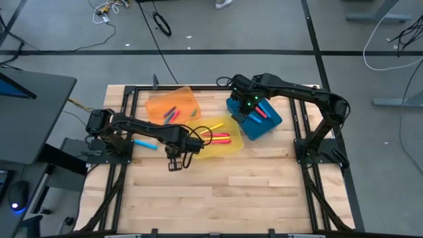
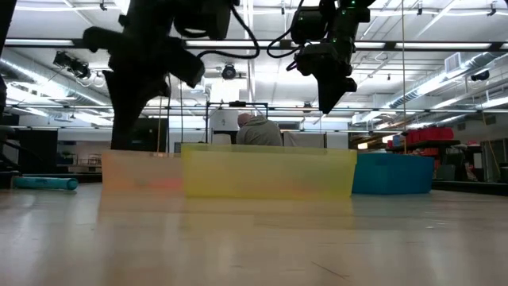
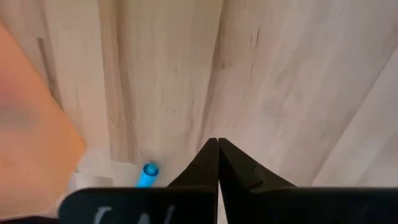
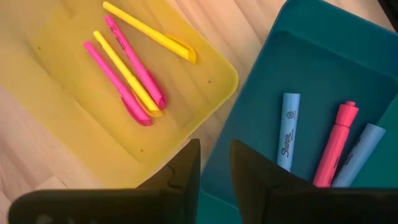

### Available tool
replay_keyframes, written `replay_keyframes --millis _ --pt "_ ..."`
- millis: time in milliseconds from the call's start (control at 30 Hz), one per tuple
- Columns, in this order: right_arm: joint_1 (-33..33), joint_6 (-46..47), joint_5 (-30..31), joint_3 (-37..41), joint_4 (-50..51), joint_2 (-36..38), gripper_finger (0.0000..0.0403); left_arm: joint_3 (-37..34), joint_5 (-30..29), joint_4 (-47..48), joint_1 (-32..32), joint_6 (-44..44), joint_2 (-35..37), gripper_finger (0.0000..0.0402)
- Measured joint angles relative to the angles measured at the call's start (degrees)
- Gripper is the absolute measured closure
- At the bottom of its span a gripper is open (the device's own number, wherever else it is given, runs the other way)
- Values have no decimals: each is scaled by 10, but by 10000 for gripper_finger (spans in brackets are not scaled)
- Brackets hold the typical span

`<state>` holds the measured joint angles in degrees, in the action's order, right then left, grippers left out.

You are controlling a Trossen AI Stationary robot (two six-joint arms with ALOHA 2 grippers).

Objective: Pick & Place Markers
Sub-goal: Put the blue large highlighter into the blue bin

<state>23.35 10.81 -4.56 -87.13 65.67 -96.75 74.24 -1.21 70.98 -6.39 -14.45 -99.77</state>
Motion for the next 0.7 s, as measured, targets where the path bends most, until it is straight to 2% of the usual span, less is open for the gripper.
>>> replay_keyframes --millis 233,467,633,700 --pt "0 -8 0 0 11 0 316 38 5 9 0 -96 0 398" --pt "0 -12 0 0 14 0 316 43 25 20 0 -163 0 395" --pt "0 -17 0 0 14 0 316 43 25 28 2 -182 0 398" --pt "0 -17 0 0 14 0 316 43 29 40 0 -158 0 397"
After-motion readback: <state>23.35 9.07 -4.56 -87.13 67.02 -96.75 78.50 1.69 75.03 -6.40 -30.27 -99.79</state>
